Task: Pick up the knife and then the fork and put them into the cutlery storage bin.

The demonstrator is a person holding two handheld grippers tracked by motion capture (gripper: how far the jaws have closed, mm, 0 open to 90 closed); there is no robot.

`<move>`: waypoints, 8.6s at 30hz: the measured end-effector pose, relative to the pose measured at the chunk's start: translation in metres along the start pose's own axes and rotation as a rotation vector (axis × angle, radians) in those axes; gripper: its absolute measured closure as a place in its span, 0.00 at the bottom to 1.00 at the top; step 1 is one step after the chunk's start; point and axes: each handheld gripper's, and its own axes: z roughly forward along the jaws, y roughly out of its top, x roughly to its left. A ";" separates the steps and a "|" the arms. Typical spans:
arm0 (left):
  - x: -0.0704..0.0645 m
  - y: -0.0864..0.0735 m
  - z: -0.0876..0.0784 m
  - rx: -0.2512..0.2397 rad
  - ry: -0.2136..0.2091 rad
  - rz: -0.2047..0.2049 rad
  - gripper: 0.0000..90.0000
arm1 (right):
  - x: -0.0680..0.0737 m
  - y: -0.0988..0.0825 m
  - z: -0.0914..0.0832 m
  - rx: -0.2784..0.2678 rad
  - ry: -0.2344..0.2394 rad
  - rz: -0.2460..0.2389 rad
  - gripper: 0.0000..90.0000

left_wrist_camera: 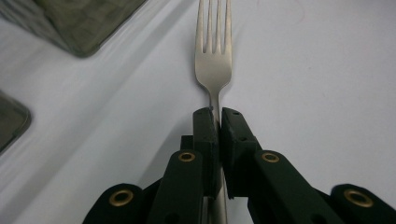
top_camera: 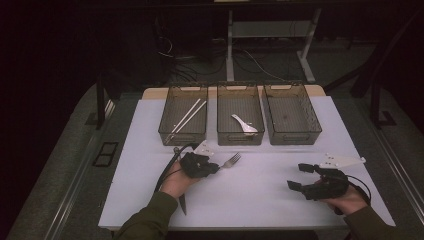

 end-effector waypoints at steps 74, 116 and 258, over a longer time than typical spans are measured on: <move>-0.025 -0.019 -0.061 -0.255 -0.021 -0.076 0.43 | -0.079 0.106 0.004 -0.246 -0.068 0.252 0.98; -0.005 -0.071 -0.088 -0.276 0.026 -0.156 0.25 | -0.168 0.115 0.023 -0.162 -0.475 0.363 0.98; 0.028 -0.061 -0.081 -0.112 0.061 -0.095 0.81 | -0.004 0.011 0.011 0.059 -0.022 0.001 0.30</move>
